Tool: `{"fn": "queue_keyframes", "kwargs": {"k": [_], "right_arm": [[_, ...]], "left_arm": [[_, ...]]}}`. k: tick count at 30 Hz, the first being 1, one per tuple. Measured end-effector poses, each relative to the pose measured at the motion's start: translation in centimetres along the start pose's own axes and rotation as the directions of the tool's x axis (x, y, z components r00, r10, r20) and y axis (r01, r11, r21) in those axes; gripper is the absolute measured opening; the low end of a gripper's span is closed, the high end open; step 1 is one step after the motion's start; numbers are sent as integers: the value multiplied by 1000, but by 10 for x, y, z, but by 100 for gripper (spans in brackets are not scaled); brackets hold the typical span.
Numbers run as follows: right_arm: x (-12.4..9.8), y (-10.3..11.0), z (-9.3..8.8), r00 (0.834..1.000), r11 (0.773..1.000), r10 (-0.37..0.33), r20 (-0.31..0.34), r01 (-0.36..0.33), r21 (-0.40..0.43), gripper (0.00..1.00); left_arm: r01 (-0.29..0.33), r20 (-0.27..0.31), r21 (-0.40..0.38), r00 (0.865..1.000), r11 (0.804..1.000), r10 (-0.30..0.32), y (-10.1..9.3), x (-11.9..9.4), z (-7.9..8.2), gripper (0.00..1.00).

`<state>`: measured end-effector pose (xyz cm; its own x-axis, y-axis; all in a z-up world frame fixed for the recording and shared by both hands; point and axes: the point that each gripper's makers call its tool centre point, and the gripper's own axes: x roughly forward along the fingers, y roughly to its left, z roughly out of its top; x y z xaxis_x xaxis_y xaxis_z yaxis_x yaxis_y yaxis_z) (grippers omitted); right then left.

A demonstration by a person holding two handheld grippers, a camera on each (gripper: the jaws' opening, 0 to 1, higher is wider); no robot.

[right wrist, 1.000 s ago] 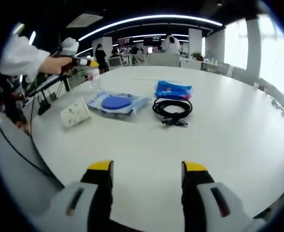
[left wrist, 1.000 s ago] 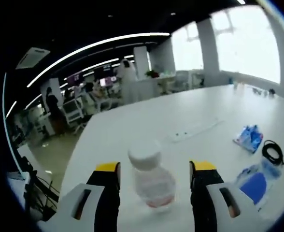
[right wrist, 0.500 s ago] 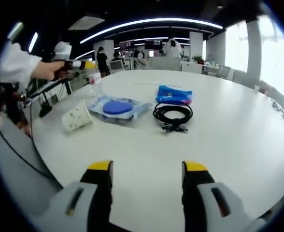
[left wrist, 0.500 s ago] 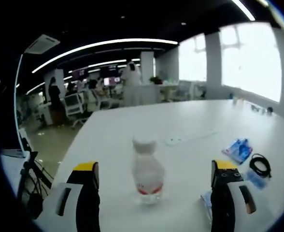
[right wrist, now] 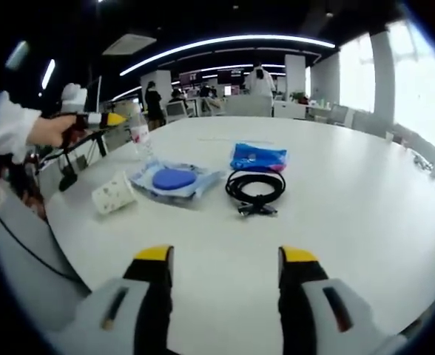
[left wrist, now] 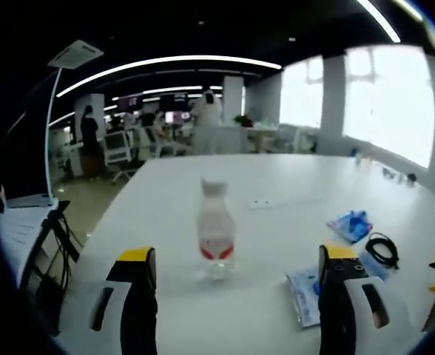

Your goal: Arrange the tabletop items into an orderly group along one side of the table until the central work area is clear of visible clutter.

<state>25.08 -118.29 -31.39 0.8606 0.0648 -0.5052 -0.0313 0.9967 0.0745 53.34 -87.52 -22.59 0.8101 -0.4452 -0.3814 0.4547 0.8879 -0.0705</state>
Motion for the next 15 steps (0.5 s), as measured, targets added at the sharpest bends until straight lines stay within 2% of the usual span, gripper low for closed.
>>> {"fn": "queue_keyframes", "kwargs": {"k": [11, 15], "right_arm": [[2, 2, 1, 1000, 1000, 22, -7, -22, -2, 54], [4, 5, 2, 999, 999, 33, -8, -33, -1, 53]], "left_arm": [[7, -20, -27, 1000, 1000, -8, -5, -7, -13, 83], [29, -19, -31, 999, 999, -30, -12, -13, -18, 83]]}}
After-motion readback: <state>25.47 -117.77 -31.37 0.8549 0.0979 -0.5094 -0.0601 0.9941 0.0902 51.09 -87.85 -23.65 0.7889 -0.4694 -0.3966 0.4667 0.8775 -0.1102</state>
